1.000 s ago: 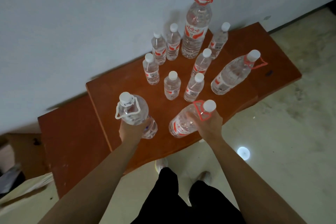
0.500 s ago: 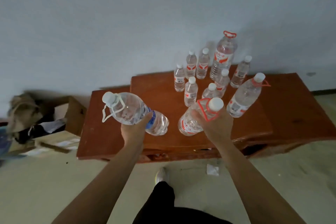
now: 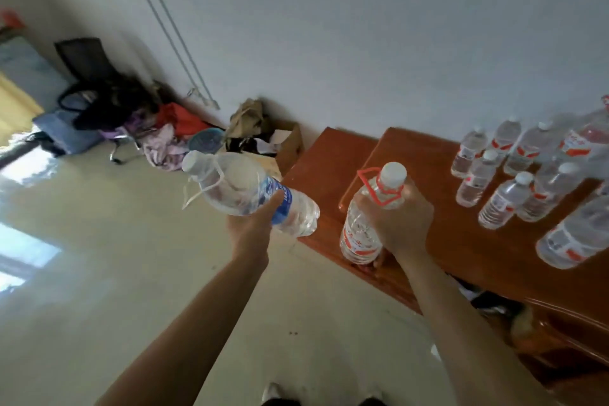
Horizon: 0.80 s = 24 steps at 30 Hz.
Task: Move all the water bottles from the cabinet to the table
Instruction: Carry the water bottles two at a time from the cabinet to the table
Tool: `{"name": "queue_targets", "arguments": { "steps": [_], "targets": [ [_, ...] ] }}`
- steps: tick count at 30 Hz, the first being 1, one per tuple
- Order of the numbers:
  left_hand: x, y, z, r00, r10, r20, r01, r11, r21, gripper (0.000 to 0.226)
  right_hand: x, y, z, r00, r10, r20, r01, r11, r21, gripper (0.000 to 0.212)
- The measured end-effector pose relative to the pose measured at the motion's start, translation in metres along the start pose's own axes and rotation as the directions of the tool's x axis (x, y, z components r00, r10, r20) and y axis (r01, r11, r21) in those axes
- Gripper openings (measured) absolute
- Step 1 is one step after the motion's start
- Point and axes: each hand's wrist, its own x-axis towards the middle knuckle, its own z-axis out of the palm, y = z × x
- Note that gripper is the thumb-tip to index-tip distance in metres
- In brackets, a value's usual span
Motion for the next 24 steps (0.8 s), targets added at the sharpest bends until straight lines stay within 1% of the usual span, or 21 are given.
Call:
{"name": "queue_targets", "arguments": {
  "steps": [3, 5, 8, 10, 13, 16, 17, 20, 22, 24],
  "targets": [
    [-0.003, 0.016, -0.069, 0.987, -0.019, -0.162, 0.008, 0.998, -0.07, 0.073, -0.03, -0.039, 0.033, 0.993, -0.091, 0.075, 0.087, 0.995, 0.057, 0.05],
    [-0.007, 0.025, -0.118, 0.97, -0.002, -0.242, -0.026, 0.994, -0.111, 0.07, -0.053, -0.068, 0.055, 0.981, -0.14, 0.134, 0.127, 0.986, 0.104, 0.049],
    [-0.018, 0.033, -0.212, 0.927, 0.032, -0.373, -0.098, 0.983, -0.157, 0.056, -0.105, -0.124, 0.096, 0.938, -0.264, 0.227, 0.227, 0.958, 0.174, 0.043],
    [-0.028, 0.037, -0.277, 0.894, 0.057, -0.445, -0.148, 0.974, -0.173, 0.058, -0.144, -0.162, 0.123, 0.905, -0.341, 0.255, 0.29, 0.932, 0.216, 0.042],
    [-0.044, 0.037, -0.38, 0.829, 0.108, -0.548, -0.231, 0.96, -0.161, 0.068, -0.209, -0.22, 0.166, 0.866, -0.396, 0.305, 0.304, 0.902, 0.307, 0.045],
    [-0.065, 0.042, -0.497, 0.773, 0.159, -0.615, -0.288, 0.95, -0.116, 0.066, -0.294, -0.285, 0.212, 0.818, -0.425, 0.388, 0.284, 0.885, 0.37, 0.044],
    [-0.075, 0.043, -0.543, 0.74, 0.181, -0.648, -0.319, 0.942, -0.102, 0.067, -0.33, -0.312, 0.23, 0.788, -0.451, 0.418, 0.282, 0.869, 0.406, 0.042],
    [-0.099, 0.043, -0.631, 0.657, 0.214, -0.723, -0.378, 0.923, -0.07, 0.077, -0.406, -0.362, 0.266, 0.706, -0.514, 0.488, 0.254, 0.826, 0.504, 0.046],
    [-0.117, 0.036, -0.694, 0.584, 0.233, -0.777, -0.403, 0.915, -0.028, 0.07, -0.465, -0.397, 0.293, 0.622, -0.574, 0.532, 0.263, 0.793, 0.549, 0.05],
    [-0.133, 0.029, -0.739, 0.535, 0.236, -0.811, -0.403, 0.915, 0.0, 0.066, -0.508, -0.422, 0.315, 0.551, -0.601, 0.579, 0.246, 0.78, 0.575, 0.051]
  ]
}}
